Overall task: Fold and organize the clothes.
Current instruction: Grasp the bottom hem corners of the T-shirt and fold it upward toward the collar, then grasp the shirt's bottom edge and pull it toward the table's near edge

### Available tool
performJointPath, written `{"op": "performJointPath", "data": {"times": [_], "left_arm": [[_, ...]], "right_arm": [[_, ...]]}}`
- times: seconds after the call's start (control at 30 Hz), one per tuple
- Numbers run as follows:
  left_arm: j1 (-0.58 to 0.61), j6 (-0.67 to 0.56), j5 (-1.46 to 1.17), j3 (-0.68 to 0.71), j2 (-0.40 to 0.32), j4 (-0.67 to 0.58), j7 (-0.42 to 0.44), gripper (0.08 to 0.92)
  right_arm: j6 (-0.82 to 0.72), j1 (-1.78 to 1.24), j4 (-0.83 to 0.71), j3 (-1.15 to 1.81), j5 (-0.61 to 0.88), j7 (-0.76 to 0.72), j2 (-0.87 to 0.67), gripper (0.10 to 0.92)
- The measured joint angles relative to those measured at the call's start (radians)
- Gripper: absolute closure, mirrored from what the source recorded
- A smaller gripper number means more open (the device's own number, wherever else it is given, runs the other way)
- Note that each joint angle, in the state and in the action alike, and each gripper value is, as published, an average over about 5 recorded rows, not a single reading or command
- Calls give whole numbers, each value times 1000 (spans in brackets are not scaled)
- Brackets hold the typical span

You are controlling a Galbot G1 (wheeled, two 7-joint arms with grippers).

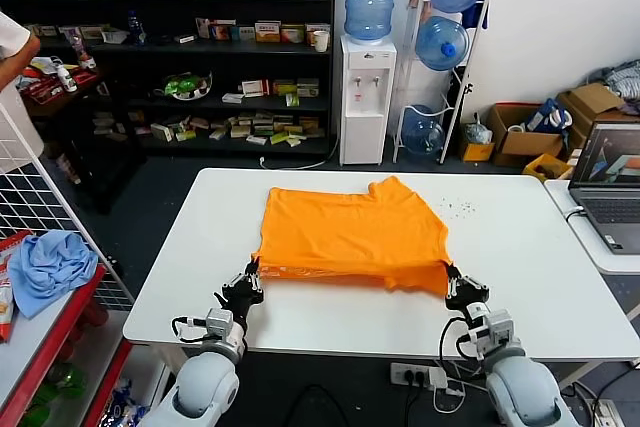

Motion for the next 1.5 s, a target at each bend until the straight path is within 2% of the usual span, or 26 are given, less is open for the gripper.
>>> {"op": "performJointPath", "data": {"times": [0.33, 0.43, 0.7, 1.2, 1.3, 1.5], "left_arm": [[-100, 6, 7, 37, 1, 92, 16, 905], [-118, 14, 7, 47, 4, 110, 25, 870], [-123, 48, -10, 64, 26, 110, 40, 641], [-62, 104, -102, 68, 65, 44, 34, 219], [-64, 112, -121, 68, 62, 47, 33, 184], [-83, 123, -159, 68, 50, 69, 33, 177]], "right_arm": [[-1, 153, -144, -77, 32, -1, 6, 902], [3, 186, -179, -96, 35, -8, 15, 886], [-29, 203, -193, -112, 43, -20, 9, 674], [-185, 39, -15, -41, 115, -23, -77, 250], [-196, 20, -4, -28, 118, -22, -80, 211], [-206, 9, -8, -19, 117, -22, -74, 207]]}}
